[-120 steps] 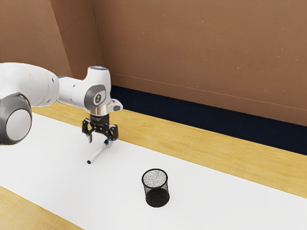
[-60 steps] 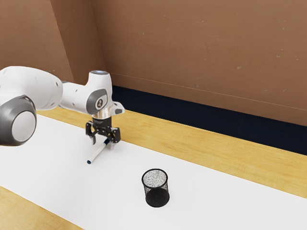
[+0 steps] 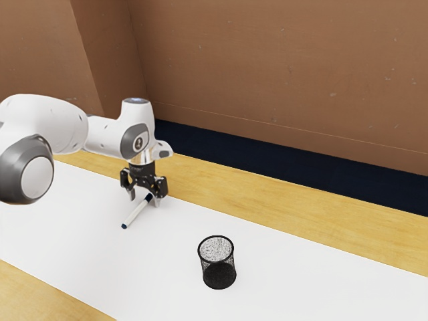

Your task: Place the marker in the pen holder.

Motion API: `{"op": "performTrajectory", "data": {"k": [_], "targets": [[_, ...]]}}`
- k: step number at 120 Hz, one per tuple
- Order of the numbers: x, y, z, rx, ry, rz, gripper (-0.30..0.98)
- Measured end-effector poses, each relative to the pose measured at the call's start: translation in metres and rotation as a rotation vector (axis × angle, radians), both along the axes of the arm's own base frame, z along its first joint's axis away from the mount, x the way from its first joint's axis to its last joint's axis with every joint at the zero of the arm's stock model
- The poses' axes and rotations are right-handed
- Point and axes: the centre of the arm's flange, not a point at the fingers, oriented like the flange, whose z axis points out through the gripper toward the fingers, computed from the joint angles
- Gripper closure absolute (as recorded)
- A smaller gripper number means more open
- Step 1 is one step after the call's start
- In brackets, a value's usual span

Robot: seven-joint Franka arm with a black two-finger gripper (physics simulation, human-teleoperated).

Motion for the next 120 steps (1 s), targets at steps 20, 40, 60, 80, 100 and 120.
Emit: {"op": "performTrajectory", "data": {"k": [20, 40, 60, 80, 100, 120], "targets": [[0.001, -0.001, 0.007, -0.002, -0.01, -0.009, 0.23], [0.001, 0.0, 0.011, 0.001, -0.014, -0.02, 0.56], [0.001, 0.0, 0.011, -0.001, -0.014, -0.021, 0.71], [0.0, 0.0, 0.008, 0.005, -0.011, -0.019, 0.77], [0.003, -0.002, 0.036, 0.015, -0.05, -0.02, 0.79], [0.001, -0.03, 0.114, 0.068, -0.147, -0.102, 0.79]]}}
